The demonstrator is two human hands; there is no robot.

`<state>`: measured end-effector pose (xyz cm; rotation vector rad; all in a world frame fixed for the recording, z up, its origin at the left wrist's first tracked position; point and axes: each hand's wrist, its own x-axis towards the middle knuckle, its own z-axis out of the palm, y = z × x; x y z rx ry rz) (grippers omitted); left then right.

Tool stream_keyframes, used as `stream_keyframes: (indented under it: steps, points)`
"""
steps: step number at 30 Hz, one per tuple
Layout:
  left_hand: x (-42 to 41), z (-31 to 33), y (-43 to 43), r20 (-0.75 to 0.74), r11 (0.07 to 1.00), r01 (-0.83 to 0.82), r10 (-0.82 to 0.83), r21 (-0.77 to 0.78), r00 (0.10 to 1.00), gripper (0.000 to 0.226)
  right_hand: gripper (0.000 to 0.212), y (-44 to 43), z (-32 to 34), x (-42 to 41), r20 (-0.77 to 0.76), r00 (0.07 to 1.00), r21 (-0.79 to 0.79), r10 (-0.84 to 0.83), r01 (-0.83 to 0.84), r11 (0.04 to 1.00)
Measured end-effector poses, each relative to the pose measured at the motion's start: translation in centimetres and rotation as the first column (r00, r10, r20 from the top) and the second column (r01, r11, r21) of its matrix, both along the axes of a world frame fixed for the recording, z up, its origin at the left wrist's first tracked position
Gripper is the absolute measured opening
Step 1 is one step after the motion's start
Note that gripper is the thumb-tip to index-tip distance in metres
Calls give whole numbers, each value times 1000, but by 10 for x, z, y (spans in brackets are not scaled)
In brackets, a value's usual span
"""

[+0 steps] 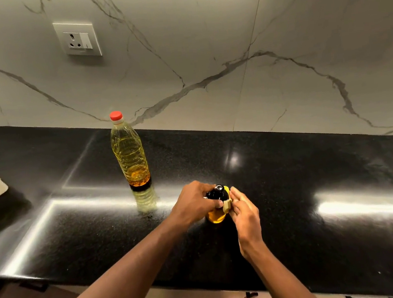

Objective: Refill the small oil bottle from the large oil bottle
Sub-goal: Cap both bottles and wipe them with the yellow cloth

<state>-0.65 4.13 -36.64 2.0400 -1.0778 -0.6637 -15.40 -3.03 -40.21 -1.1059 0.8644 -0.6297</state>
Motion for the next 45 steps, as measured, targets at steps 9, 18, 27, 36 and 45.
stream_keyframes:
  steps: [9, 18, 27, 36, 45]
  points:
    - [4, 4, 1, -44, 1000, 26, -26, 8, 999, 38, 50, -24, 9, 18, -297, 936, -198, 191, -256, 946]
    - [14, 16, -3, -35, 992, 85, -82, 89, 996, 37, 50, -13, 7, 6, -255, 967, -260, 14, -82, 962]
    - [25, 30, -9, -146, 966, 192, -168, 173, 975, 70, 43, -34, 0, 2, -319, 947, -258, 38, -125, 958]
    - [-17, -11, 4, 76, 980, -152, 162, -126, 984, 54, 31, -36, 2, 7, -245, 968, -428, -43, -68, 901]
    - [-8, 2, 1, 126, 994, -83, 91, -67, 988, 30, 32, -11, -15, -2, -225, 973, -520, -48, -78, 850]
